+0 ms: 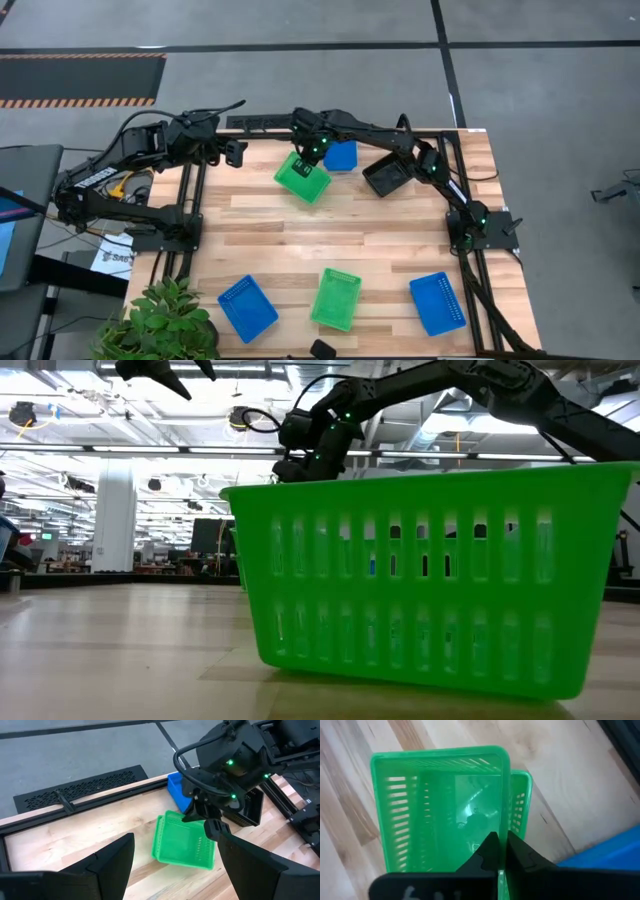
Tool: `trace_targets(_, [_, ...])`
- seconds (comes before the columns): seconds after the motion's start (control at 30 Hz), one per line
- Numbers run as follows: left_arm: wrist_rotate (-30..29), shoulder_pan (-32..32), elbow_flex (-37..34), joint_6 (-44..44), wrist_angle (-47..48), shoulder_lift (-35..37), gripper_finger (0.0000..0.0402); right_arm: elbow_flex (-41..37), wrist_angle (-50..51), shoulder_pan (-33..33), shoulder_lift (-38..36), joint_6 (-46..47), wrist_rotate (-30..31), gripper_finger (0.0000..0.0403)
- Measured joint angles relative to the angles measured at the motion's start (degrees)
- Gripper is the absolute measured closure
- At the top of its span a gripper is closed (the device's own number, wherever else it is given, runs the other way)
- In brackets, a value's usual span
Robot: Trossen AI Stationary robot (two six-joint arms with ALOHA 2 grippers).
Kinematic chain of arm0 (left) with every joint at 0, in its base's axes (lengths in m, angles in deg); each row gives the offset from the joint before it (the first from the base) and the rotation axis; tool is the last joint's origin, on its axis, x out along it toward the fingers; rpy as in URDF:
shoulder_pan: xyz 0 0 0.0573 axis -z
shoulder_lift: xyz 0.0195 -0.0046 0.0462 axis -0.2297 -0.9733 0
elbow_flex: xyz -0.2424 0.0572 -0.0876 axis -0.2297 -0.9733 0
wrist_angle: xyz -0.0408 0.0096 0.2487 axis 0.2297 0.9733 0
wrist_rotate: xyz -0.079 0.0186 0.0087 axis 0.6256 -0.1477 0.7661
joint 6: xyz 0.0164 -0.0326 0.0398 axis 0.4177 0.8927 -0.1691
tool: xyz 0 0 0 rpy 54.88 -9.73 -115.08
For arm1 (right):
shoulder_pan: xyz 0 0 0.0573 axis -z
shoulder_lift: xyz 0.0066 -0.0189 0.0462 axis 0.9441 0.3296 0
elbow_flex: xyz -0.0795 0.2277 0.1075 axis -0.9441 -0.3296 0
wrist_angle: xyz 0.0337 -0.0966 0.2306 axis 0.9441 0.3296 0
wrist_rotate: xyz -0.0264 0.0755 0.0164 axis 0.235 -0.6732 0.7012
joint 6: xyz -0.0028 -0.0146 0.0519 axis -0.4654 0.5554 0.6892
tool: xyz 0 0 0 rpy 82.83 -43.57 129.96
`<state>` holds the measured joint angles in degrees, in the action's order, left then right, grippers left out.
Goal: Stack baskets by color
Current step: Stack the middle green bin on the top green bin, then stack the bottom right blue bin on the top blue bin
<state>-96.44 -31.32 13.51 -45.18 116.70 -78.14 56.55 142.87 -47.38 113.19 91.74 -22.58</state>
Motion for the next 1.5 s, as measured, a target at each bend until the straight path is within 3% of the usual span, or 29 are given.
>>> trace_targets(0.63, [0.21,0.01,0.00,-0.20,0.27,0.00,0.0128,0.04,1.56,1.20,-0.87,-0.31,-1.83,0.0241])
trace_targets(0.77, [1.75,0.02,0.00,0.22,1.56,0.00,0.0128,0.02,7.62,-0.07,-0.70,-3.16,-6.51,0.0247])
trace_targets(1.13, [4.44,0.02,-0.02,0.31,4.05,-1.40,0.0128,0.09,22.32,-6.14,-5.49,-7.81,-2.44,0.0288])
trace_targets(1.37, [4.46,0.02,-0.02,0.86,4.04,-1.59,0.0128,-0.48,22.86,-9.78,-4.62,-7.75,-1.01,0.0296])
trace_targets(1.5, [4.76,0.02,-0.02,1.70,4.31,-1.60,0.0128,-6.23,18.95,-11.05,-3.72,-7.72,-0.71,0.0297])
